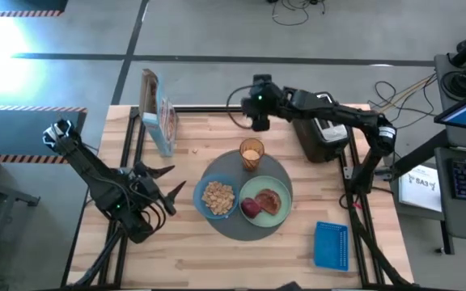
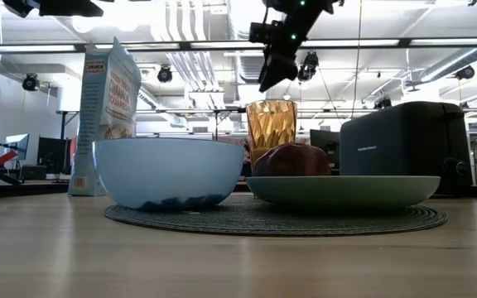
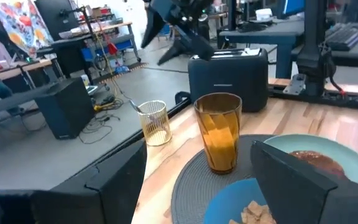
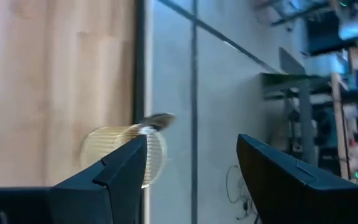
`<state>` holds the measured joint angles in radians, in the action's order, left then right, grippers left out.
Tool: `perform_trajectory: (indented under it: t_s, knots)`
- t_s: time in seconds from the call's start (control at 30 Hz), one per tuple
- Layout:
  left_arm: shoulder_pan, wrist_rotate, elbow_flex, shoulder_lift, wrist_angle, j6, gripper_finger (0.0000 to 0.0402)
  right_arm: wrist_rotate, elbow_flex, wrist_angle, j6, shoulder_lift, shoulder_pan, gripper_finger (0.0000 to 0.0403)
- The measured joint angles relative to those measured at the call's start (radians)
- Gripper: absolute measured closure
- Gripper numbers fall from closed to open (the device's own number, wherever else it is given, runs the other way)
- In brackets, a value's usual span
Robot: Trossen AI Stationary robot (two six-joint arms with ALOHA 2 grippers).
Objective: Arrange a breakfast setting
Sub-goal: Put the violet spoon beside the blue bowl
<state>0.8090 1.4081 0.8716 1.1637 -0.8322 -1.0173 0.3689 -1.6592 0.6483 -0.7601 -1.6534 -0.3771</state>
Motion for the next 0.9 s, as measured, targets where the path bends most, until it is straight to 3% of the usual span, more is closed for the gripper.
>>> perform_trajectory:
  t_s: [0.1, 0.33, 0.43, 0.57, 0.9]
  knots:
    - [-0.002, 0.052, -0.003, 0.002, -0.002, -0.027, 0.0132, 0.0, 0.0, -0.064, 0.146, -0.007, -0.027, 0.0163]
    - [-0.027, 0.163, -0.003, -0.037, -0.012, -0.003, 0.0132, -0.016, 0.0, -0.086, 0.889, -0.075, -0.102, 0.0165]
    - [-0.052, 0.164, -0.003, -0.064, -0.032, 0.007, 0.0132, -0.083, 0.001, -0.159, 1.087, -0.124, -0.123, 0.0165]
    - [-0.089, 0.164, -0.003, -0.096, -0.047, 0.01, 0.0132, -0.121, -0.005, -0.236, 1.169, -0.18, -0.141, 0.0166]
    - [-0.113, 0.145, -0.004, -0.164, -0.113, 0.014, 0.0132, -0.134, -0.058, -0.197, 1.269, -0.23, -0.147, 0.0167]
